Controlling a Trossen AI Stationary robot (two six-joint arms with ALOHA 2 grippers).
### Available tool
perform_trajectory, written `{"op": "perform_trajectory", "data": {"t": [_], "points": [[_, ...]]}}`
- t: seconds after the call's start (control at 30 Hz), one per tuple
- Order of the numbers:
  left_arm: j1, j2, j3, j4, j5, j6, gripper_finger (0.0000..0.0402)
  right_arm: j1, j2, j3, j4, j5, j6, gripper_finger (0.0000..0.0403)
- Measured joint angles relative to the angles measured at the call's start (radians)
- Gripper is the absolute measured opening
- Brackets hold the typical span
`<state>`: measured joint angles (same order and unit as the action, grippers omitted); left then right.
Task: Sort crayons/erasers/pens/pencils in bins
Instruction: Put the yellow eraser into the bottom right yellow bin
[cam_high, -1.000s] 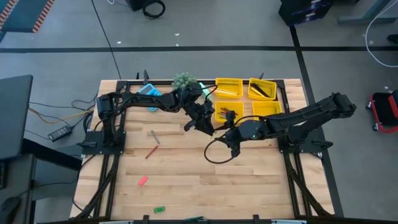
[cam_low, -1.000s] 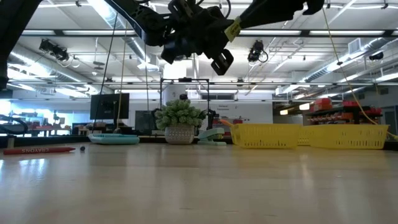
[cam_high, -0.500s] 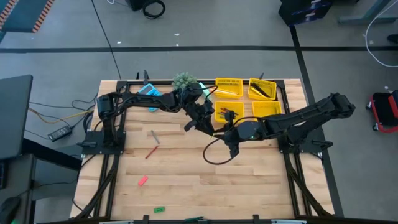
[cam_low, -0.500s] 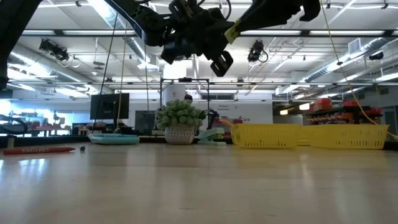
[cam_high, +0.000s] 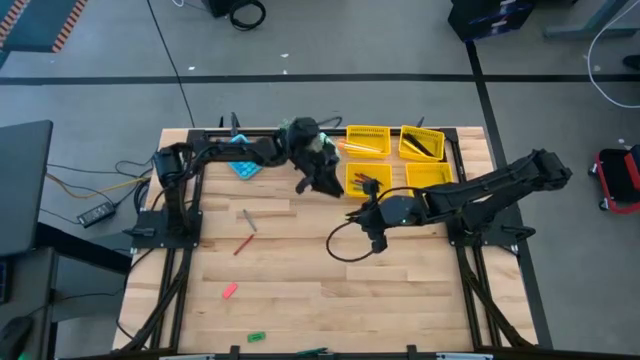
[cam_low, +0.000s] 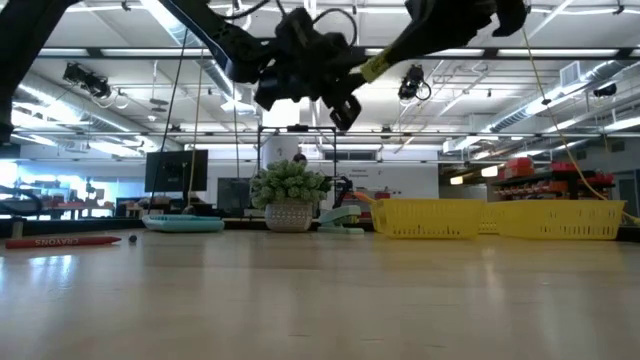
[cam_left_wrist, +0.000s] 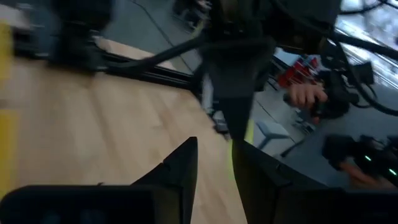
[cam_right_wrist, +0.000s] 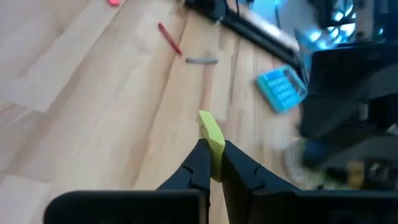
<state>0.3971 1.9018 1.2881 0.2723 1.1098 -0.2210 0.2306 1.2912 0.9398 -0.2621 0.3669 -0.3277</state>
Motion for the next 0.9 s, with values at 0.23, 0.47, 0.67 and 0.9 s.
{"op": "perform_trajectory", "data": {"t": [0.23, 0.47, 0.67, 0.9], "points": [[0.122, 0.0, 0.0, -0.163, 0.01, 0.139, 0.0106, -0.004, -0.058, 0.0, -0.198, 0.11, 0.253, 0.0028], [0.18, 0.0, 0.0, -0.217, -0.053, 0.212, 0.0079, -0.116, -0.184, 0.0, -0.542, 0.163, 0.581, 0.0029], [0.176, 0.0, 0.0, -0.215, -0.262, 0.274, 0.0056, -0.329, -0.231, 0.0, -0.822, 0.154, 0.8, 0.003], [0.153, 0.0, 0.0, -0.219, -0.469, 0.433, 0.0035, -0.656, -0.222, -0.091, -0.862, 0.022, 0.818, 0.003]]}}
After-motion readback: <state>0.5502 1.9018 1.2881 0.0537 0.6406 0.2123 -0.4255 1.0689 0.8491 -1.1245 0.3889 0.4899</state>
